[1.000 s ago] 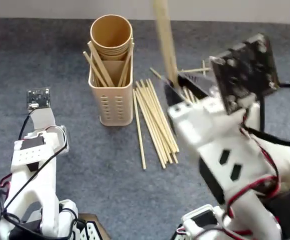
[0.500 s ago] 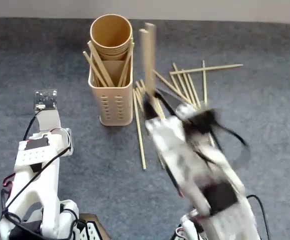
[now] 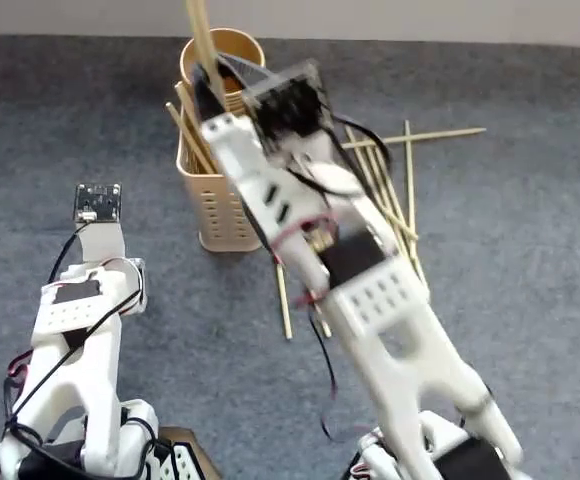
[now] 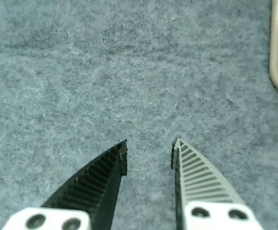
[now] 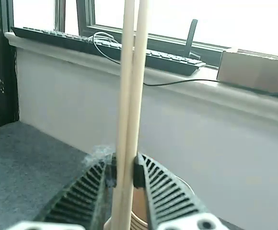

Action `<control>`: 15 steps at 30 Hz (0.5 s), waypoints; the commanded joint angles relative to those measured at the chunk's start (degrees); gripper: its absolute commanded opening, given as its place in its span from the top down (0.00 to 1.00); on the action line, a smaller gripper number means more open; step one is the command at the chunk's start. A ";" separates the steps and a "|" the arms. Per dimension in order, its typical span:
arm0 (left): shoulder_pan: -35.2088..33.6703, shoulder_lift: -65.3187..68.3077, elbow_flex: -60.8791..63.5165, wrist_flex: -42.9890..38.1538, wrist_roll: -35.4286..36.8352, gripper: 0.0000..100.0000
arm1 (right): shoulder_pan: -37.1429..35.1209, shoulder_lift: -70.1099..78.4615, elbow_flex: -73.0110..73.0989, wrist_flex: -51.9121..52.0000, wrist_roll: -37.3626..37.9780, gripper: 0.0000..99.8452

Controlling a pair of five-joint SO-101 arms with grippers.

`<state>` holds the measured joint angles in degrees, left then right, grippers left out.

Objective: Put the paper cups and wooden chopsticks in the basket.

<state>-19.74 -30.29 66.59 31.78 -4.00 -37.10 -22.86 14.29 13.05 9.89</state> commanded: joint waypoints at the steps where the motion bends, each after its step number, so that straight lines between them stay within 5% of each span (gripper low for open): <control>1: 1.01 -0.84 -0.13 -0.79 -0.44 0.82 | 0.75 14.11 -11.03 -1.36 -2.37 0.99; 6: 1.01 -0.84 -0.13 -0.79 -0.44 0.82 | 3.03 23.78 -16.22 3.21 -3.08 0.98; 10: 1.01 -0.84 -0.13 -0.88 -0.44 0.82 | 3.21 21.85 -19.03 11.56 -2.81 0.82; 15: 1.01 -0.84 -0.13 -0.88 -0.44 0.82 | 3.03 15.78 -19.38 19.21 9.41 0.71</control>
<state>-19.74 -30.29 66.68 31.60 -4.00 -34.90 0.53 -2.15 26.51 10.68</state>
